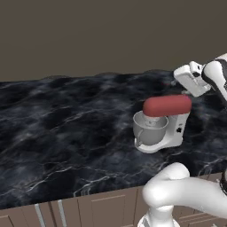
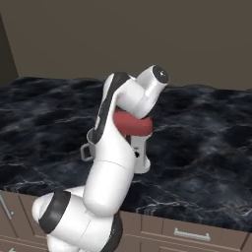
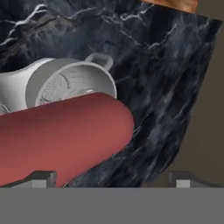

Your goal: Close the stand mixer head.

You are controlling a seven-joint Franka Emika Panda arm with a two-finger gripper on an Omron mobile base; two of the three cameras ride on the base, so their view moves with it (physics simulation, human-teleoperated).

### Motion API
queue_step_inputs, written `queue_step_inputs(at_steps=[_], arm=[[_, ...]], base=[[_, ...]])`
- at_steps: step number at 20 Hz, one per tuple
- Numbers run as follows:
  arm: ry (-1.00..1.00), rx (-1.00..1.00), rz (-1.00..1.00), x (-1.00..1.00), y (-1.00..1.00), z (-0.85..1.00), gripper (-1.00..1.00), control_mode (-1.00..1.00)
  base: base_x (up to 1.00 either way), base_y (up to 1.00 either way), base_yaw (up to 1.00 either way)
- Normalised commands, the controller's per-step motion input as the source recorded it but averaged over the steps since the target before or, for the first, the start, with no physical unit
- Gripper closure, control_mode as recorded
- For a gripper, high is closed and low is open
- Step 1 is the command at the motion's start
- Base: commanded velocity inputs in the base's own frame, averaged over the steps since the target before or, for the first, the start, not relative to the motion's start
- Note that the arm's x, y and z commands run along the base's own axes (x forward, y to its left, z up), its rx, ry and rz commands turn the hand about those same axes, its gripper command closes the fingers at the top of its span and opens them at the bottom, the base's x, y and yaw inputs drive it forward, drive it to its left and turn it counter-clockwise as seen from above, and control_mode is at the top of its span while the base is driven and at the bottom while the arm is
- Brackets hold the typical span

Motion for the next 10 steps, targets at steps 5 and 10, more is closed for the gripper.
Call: queue_step_inputs(at_steps=[5,10], arm=[[0.13,-0.02,0.11,-0.30,0.22,1.00,-1.00,-1.00],[0.08,-0.26,0.06,-0.79,0.00,0.78,-1.00,-1.00]], base=[[0.00,0.00,0.00],[0.00,0.00,0.00]])
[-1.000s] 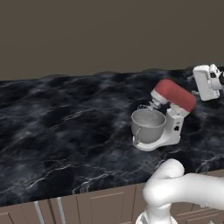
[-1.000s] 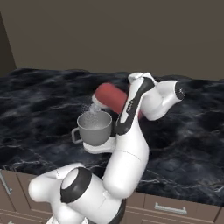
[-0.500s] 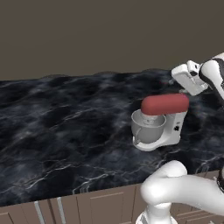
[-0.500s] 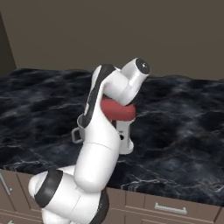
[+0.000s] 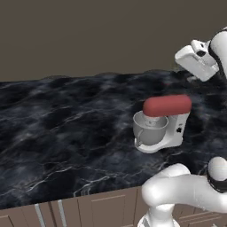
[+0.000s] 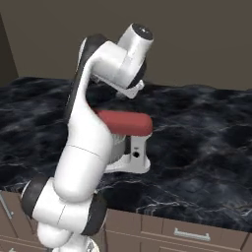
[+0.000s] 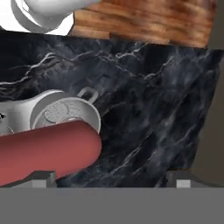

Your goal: Close the stand mixer head.

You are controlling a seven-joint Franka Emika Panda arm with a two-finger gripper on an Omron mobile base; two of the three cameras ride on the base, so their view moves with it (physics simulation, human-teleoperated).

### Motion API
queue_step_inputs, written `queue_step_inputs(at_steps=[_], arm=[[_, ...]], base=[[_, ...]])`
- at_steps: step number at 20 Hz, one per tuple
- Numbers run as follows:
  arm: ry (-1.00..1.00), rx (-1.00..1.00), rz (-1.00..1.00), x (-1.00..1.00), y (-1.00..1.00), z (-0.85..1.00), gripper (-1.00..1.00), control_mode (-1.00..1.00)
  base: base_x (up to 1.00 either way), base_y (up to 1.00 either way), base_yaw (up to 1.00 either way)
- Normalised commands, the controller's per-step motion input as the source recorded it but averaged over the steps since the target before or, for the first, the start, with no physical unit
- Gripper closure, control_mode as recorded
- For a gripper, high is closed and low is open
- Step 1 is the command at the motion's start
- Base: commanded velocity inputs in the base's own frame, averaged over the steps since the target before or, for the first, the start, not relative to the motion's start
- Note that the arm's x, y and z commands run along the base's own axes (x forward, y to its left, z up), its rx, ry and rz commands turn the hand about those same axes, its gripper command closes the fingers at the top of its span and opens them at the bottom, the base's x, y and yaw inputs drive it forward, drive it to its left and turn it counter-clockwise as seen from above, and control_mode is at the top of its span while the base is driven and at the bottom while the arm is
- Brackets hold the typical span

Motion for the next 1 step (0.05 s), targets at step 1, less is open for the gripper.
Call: queue_step_inputs(at_steps=[1], arm=[[0.00,-0.38,0.00,-1.00,0.00,0.00,-1.00,-1.00]], base=[[0.00,0.00,0.00]])
